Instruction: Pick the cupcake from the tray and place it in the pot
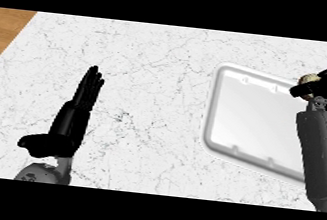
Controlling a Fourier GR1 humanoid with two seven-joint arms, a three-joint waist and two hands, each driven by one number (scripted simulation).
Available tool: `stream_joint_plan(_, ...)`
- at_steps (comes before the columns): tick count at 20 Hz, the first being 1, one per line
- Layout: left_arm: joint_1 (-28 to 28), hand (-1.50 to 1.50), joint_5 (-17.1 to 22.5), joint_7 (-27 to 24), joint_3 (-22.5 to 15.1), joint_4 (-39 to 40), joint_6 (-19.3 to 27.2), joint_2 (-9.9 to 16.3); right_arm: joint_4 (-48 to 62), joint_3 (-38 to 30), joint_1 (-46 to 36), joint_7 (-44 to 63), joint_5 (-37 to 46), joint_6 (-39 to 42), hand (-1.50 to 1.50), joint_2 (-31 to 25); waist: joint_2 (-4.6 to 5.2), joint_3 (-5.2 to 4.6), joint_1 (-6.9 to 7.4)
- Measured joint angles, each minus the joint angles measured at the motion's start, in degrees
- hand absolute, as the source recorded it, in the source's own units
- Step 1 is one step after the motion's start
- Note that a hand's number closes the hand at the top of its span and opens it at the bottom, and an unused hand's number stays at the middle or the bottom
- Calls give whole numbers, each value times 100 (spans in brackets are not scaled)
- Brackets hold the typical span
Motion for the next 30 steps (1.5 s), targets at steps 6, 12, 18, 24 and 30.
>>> stream_joint_plan(6, -120, 0, -61, 47, -126, 43, -36, -62, 1270, -290, -1276, 140, 679, 135, 150, -649, 17, -5, 138)
stream_joint_plan(12, -181, 0, -81, 81, -107, 109, -25, -72, 2324, -549, -2130, 387, 1346, 164, 150, -1029, 11, -1, 110)
stream_joint_plan(18, -154, 0, -79, 79, -37, 124, 29, -87, 3144, -821, -2605, 564, 1834, 70, 150, -1258, -31, 5, -20)
stream_joint_plan(24, -40, 0, -40, 3, 79, 174, 37, -64, 3719, -1138, -2746, 651, 2128, -168, 150, -1425, -82, 11, -204)
stream_joint_plan(30, -44, 0, -5, 11, 232, 260, 77, -56, 4151, -1455, -2705, 601, 2261, -486, 150, -1631, -139, 14, -403)
